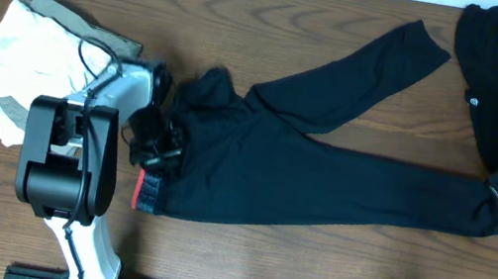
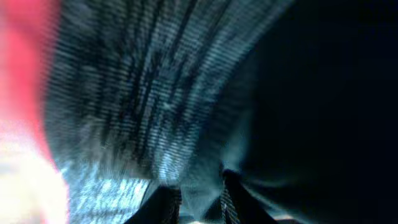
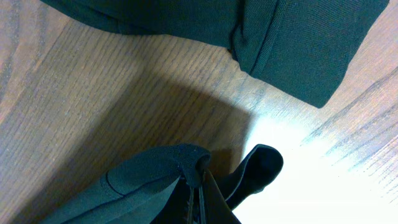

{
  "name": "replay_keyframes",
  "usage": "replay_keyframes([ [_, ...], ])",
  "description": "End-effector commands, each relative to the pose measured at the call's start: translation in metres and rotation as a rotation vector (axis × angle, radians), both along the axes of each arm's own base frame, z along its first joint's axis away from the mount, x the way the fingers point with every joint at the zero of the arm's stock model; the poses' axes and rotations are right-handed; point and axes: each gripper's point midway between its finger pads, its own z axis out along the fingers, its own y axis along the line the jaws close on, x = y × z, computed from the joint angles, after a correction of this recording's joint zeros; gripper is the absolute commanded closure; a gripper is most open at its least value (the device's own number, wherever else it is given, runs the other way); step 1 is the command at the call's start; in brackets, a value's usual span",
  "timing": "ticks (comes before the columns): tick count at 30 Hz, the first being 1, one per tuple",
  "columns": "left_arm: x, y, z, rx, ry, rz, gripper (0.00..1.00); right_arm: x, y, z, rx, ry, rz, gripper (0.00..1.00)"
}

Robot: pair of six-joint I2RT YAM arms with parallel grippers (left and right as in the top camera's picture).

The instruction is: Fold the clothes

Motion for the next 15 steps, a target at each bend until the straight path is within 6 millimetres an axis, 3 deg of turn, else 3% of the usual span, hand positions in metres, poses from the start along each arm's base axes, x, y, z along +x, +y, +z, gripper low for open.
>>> replay_keyframes([
  [1, -0.022, -0.003, -0.006, -0.020, 0.046, 0.013, 0.76, 0.000, -0.005, 0.004, -0.019, 0.002, -0.008, 0.99],
  [3, -0.035, 0.002, -0.012, 0.015, 0.081, 0.020, 0.87, 0.000, -0.005, 0.004, -0.019, 0.003, -0.008, 0.99],
  [5, -0.046, 0.016, -0.015, 0.115, 0.122, 0.032, 0.92, 0.000, -0.005, 0.003, -0.018, 0.003, -0.007, 0.99],
  [8, -0.052, 0.032, -0.015, 0.226, 0.149, 0.043, 0.92, 0.000, -0.005, 0.003, -0.018, 0.003, -0.007, 0.99],
  [15, -0.037, 0.032, -0.019, 0.222, 0.093, 0.049, 0.92, -0.001, -0.005, 0.003, -0.017, 0.006, -0.007, 0.95],
])
